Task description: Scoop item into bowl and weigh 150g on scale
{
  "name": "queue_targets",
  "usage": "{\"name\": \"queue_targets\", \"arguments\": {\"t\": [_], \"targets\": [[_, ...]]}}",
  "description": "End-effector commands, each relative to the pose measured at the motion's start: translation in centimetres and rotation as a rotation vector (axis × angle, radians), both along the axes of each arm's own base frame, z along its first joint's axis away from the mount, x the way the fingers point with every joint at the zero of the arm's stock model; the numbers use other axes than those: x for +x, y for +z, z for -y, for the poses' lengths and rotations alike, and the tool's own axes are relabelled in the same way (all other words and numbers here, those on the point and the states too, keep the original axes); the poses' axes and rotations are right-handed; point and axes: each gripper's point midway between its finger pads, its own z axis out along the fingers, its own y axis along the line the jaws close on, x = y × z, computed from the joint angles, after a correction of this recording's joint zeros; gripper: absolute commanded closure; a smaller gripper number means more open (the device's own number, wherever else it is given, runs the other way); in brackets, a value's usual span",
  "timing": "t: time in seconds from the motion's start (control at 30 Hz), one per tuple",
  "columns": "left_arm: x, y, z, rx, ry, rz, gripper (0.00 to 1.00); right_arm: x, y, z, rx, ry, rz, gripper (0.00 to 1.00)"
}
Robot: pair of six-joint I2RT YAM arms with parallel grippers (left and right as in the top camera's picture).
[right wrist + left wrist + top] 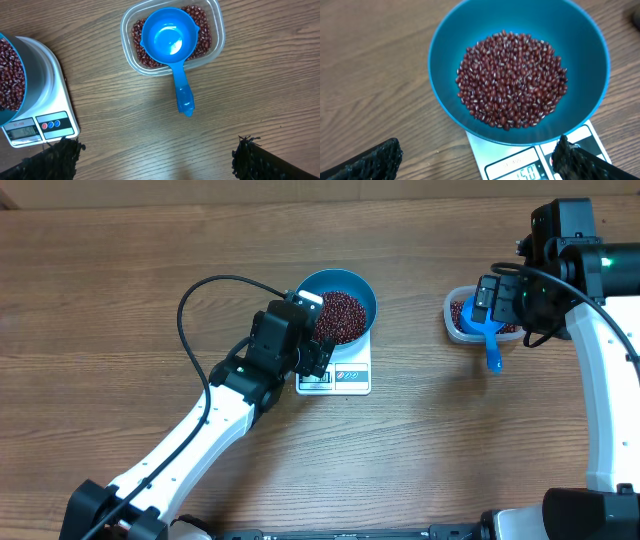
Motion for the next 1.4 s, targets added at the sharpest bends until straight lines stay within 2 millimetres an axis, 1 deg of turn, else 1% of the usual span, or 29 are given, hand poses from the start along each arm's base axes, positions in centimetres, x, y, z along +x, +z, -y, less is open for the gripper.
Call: {"name": "queue_targets", "arguments": {"t": [0.0, 0.23, 0.63, 0.77, 0.87, 1.03, 1.17, 1.37], "targets": [[0.6, -0.2, 0.5, -0.016, -0.031, -0.008, 0.01, 0.3, 0.6, -0.1, 0.005, 0.011, 0.023, 0.00], [0.8, -1.3, 1.0, -0.050, -0.059, -0.042, 0.00, 0.3, 0.6, -0.1, 0.005, 0.011, 0.023, 0.00], [0.8, -1.3, 1.0, -0.055, -0.062, -0.044, 0.00, 0.3, 0.6, -0.1, 0.005, 0.011, 0.023, 0.00], [0.4, -1.6, 1.1, -0.055, -0.069, -0.062, 0.00, 0.3, 0.6, -0.1, 0.005, 0.011, 0.023, 0.00], [-0.7, -2.4, 1.1, -0.045, -0.100, -0.114, 0.00, 0.3, 0.6, -0.1, 0.005, 0.011, 0.023, 0.00], [-2.8, -3.9, 0.7, -0.023, -0.114, -0.222, 0.00, 0.3, 0.6, -0.1, 0.005, 0.011, 0.023, 0.00], [-3.9, -4.3, 0.2, -0.009, -0.116, -0.267, 0.00, 0.3, 0.6, -0.1, 0.005, 0.011, 0.023, 0.00], [-7.0, -5.1, -0.8, 0.019, -0.097, -0.392, 0.00, 0.3, 0.6, -0.1, 0.005, 0.011, 0.023, 0.00]]}}
